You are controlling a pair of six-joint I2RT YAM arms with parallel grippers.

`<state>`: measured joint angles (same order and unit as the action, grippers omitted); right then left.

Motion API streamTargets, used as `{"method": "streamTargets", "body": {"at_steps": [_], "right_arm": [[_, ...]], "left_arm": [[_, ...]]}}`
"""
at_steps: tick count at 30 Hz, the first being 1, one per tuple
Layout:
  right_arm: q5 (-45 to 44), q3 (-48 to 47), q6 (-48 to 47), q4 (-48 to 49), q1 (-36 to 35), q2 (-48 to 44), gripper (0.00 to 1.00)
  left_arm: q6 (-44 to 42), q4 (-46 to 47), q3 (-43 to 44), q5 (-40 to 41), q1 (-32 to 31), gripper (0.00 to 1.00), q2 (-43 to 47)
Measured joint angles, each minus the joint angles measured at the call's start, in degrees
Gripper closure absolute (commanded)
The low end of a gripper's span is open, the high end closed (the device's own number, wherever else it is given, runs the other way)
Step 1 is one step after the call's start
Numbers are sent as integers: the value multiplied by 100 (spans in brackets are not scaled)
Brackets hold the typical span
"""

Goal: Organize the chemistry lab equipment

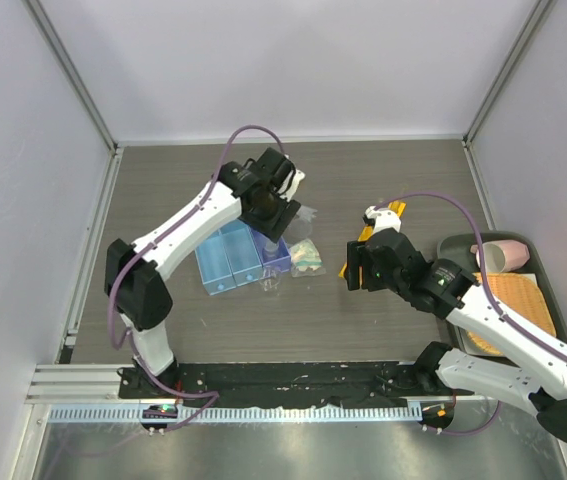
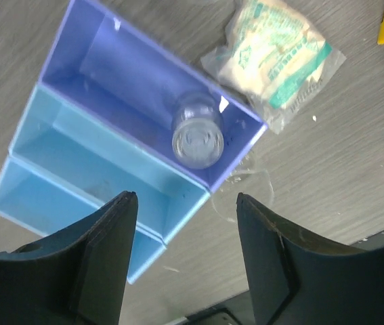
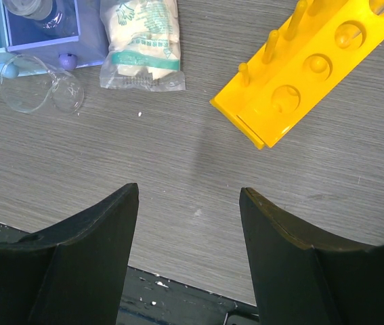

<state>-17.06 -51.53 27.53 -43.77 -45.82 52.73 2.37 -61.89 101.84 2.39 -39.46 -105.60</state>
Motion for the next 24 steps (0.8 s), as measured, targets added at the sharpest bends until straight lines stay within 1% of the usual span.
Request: {"method": "streamTargets", "body": {"at_steps": [2,3,4,8,11,12,15,18,24], "right_arm": [[4,0,0,0,0,-15,33],[2,0,0,-2,0,-42,33],[4,0,0,0,0,-76,33],[35,0,2,-4,0,-245,33],[70,0,2,-7,0,-339,33],[79,0,2,-9,0,-365,33],[116,0,2,-28,0,-442,33],[153,0,2,-63,0,-540,33],[199,0,2,-140,0,-715,33]], "left_arm": [[479,-4,-249,205,-87,39,293],[717,-2,-424,299,-140,43,448],[1023,7,-634,372,-186,45,619],[2184,55,-1572,551,-317,49,1156],[2942,127,-2133,807,-420,53,1327],[3222,195,-2345,896,-461,56,1373],[3934,396,-2931,1067,-553,58,1510],[4430,531,-3222,1167,-625,59,1534],[5090,728,-3178,1456,-804,58,1416]]}}
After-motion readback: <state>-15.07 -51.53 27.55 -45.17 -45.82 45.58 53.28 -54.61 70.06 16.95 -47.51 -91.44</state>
